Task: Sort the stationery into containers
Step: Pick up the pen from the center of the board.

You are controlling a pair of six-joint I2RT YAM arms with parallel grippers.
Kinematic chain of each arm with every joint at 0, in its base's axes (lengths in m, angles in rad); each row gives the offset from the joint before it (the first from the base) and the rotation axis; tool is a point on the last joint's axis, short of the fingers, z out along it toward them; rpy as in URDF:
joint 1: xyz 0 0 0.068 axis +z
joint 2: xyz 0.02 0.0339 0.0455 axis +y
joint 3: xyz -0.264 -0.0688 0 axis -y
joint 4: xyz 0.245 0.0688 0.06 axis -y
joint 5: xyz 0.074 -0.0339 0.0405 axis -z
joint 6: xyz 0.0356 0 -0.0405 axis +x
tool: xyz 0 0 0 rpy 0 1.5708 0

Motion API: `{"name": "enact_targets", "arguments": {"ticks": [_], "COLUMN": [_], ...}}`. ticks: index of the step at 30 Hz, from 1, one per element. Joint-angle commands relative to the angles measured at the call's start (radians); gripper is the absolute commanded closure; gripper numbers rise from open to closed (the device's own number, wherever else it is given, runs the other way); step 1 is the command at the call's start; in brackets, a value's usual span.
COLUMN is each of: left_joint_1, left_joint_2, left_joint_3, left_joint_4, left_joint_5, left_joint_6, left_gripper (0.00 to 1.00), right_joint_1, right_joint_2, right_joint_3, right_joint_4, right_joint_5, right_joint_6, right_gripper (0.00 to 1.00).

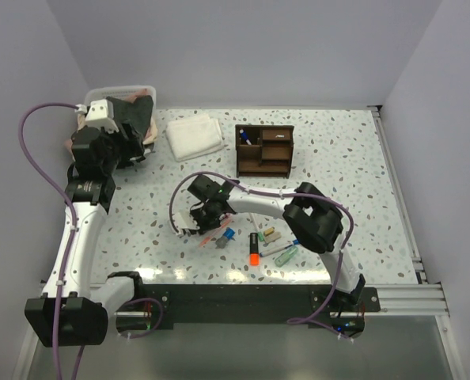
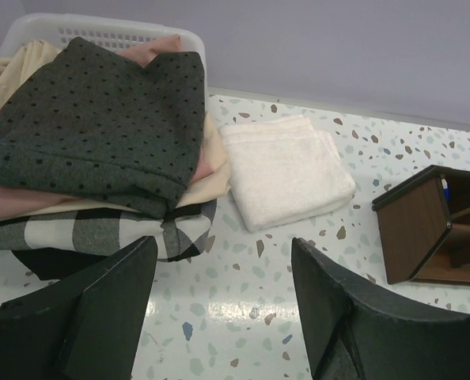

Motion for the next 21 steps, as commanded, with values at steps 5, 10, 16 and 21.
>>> {"name": "enact_targets", "arguments": {"ticks": [5, 10, 16, 21], "left_joint_1": [0.011, 0.019, 0.025, 0.027], "left_joint_2": [0.02, 0.07, 0.138, 0.208], "left_joint_3": [0.014, 0.028, 0.002, 0.03], "left_joint_4": [0.126, 0.2, 0.322, 0.366], "left_joint_5": [0.074, 0.192, 0.373, 0.513], "left_joint_6": [0.034, 0.036, 0.019, 0.019], "left_gripper": [0.25, 0.27, 0.29, 0.32], "right_joint_1": [-0.055, -0.2, -0.412, -0.523], "right_joint_2": [-0.102, -0.17, -0.233, -0.274], "right_joint_3": [0.113, 0.292, 0.265, 0.233], "right_joint_4": [-0.122, -0.053, 0.271, 0.548], "right_joint_5": [0.045, -0.06, -0.105, -0.119], "right_joint_6": [0.021, 0.34, 0.77, 1.012], "right_gripper": [1.0, 1.0, 1.0, 1.0]}}
